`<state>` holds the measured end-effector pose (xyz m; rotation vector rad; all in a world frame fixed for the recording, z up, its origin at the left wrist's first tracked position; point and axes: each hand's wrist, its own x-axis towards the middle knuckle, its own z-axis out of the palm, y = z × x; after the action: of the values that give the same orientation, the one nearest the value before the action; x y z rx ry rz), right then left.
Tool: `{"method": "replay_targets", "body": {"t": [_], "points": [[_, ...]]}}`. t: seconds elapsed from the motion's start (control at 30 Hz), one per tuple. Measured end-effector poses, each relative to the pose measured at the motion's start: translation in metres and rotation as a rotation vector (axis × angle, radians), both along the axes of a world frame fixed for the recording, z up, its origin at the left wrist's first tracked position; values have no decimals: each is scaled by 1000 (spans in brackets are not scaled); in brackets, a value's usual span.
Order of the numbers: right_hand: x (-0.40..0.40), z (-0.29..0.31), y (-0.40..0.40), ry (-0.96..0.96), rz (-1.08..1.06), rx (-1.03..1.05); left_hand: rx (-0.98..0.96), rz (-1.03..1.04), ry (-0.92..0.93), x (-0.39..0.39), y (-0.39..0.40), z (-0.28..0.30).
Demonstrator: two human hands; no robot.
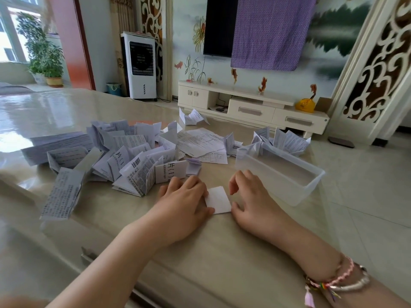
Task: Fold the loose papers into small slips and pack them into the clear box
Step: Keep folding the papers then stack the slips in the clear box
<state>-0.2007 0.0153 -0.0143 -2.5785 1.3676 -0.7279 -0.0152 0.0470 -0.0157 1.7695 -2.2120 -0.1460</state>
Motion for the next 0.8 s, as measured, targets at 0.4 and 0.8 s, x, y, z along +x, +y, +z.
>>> {"method": "replay_targets", "body": {"t": [0.4,0.8], "points": [[-13,8,-8,266,221,-191,145,53,403,11,-22,21],[-23,85,-112,-240,-282,-303,91,210,607,10,-54,22]]}}
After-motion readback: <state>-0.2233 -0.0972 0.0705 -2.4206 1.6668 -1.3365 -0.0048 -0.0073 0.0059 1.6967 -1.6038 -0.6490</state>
